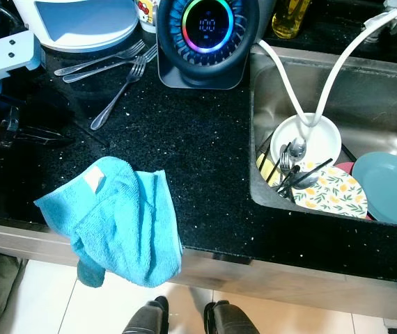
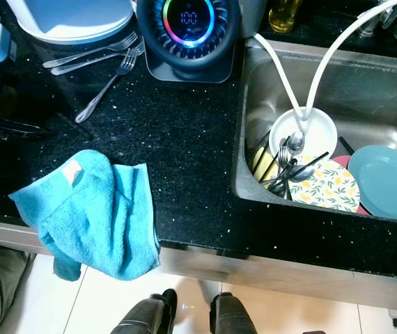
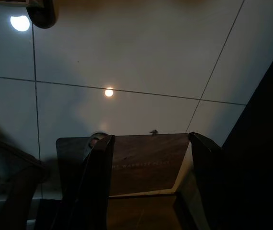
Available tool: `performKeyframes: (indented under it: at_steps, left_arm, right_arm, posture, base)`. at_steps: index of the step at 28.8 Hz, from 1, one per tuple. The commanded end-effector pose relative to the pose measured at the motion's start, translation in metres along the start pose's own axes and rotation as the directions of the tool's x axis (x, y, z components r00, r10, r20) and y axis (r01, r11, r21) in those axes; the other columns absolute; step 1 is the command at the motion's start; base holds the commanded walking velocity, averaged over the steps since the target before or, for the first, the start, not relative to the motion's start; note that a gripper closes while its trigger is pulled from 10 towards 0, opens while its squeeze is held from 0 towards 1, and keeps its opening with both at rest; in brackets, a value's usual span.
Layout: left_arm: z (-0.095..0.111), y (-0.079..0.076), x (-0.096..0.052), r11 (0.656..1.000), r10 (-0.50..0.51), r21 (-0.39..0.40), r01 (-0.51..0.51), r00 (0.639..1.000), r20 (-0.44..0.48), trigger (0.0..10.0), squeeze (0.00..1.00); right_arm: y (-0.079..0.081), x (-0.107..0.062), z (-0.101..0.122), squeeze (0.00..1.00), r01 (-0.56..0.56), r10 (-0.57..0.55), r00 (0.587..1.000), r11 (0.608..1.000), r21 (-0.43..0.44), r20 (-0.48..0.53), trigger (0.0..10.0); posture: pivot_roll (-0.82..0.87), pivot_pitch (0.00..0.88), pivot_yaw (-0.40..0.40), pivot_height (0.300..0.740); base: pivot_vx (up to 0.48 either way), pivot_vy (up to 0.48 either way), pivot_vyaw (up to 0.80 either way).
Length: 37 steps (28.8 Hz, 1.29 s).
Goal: Kitchen organization
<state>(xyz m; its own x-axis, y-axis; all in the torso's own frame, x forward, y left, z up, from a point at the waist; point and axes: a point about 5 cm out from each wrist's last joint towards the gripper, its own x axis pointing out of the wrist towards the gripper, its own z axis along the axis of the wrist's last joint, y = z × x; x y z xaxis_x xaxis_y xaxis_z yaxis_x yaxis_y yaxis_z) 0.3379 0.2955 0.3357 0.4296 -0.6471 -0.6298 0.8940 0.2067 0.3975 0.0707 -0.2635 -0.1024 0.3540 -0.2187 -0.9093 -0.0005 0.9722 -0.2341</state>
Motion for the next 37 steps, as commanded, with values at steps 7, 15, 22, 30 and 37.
performKeyframes:
  at_steps: [7, 15, 22, 30, 37]
  left_arm:
    - [-0.018, -0.007, 0.008, 0.995, -0.059, -0.084, 0.051, 0.993, -0.1, 0.6, 0.0]
    - [-0.019, -0.008, 0.008, 0.994, -0.072, -0.086, 0.062, 0.99, -0.125, 0.4, 0.0]
    - [-0.017, -0.008, 0.01, 0.995, -0.078, -0.078, 0.069, 0.99, -0.115, 0.4, 0.0]
    - [-0.005, -0.005, 0.016, 0.996, -0.08, -0.042, 0.079, 0.996, -0.026, 0.6, 0.0]
    - [0.042, 0.004, 0.011, 0.999, -0.037, -0.022, 0.049, 0.927, 0.374, 0.9, 0.0]
  right_arm:
    - [-0.005, -0.003, -0.016, 0.0, 0.015, -0.015, 0.999, 1.0, 0.012, -0.044, 10.0]
    - [-0.005, -0.003, -0.013, 0.0, 0.015, -0.015, 0.999, 1.0, 0.012, -0.038, 10.0]
    - [-0.004, -0.002, -0.011, 0.0, 0.013, -0.013, 0.999, 1.0, 0.01, -0.036, 10.0]
    - [-0.001, -0.001, -0.005, 0.0, 0.011, -0.011, 1.0, 1.0, 0.012, -0.026, 10.0]
    - [0.002, 0.0, -0.002, 0.0, 0.009, -0.009, 1.0, 1.0, 0.021, -0.021, 10.0]
  posture:
    - [-0.02, 0.324, -0.017, 0.74]
    - [-0.02, 0.316, -0.018, 0.74]
    - [-0.01, 0.307, -0.017, 0.74]
    - [-0.01, 0.289, -0.012, 0.74]
    - [0.0, 0.275, -0.011, 0.74]
  base:
    - [0.0, 0.0, 0.0]
    - [0.0, 0.0, 0.0]
    - [0.0, 0.0, 0.0]
    - [0.0, 0.0, 0.0]
    - [0.0, 0.0, 0.0]
